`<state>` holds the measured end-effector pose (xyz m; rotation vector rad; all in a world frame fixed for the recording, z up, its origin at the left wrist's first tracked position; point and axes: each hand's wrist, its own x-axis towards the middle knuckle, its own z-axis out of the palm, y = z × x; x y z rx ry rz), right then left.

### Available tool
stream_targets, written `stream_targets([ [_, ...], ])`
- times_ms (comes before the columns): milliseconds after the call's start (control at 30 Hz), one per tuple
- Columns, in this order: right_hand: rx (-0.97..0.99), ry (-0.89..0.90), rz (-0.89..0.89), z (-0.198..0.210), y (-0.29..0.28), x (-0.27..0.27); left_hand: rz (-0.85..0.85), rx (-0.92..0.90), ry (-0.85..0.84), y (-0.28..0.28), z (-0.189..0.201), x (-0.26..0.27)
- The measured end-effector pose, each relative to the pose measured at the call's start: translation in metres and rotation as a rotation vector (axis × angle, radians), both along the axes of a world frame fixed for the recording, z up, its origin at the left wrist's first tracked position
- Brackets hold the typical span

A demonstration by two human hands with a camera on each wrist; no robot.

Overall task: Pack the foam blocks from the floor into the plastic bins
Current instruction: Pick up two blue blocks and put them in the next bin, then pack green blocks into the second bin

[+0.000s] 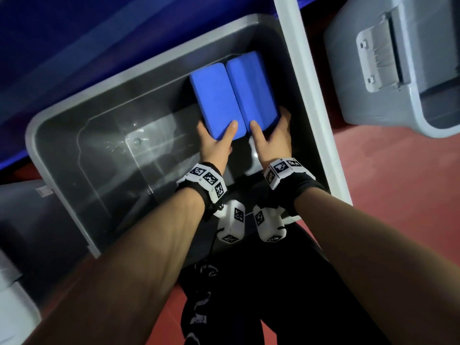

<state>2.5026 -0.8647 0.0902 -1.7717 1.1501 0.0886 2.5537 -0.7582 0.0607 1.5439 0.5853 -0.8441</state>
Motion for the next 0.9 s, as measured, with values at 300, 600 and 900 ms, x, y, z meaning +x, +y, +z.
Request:
stream_targets([
  [300, -0.052, -0.030, 0.054, -0.011, -0.008, -0.003, -0.086, 0.105, -0.127, -0.008, -0.003, -0.012],
  [600, 0.047, 0.017, 0.061, -0.010, -0.008, -0.009, -0.378, 0.150, 0.044, 0.008, 0.004, 0.017],
  [900, 0.121, 0.151, -0.048, 0.042, 0.006, -0.031, -0.561, 0.298, 0.024, 0.038, 0.053, -0.010],
])
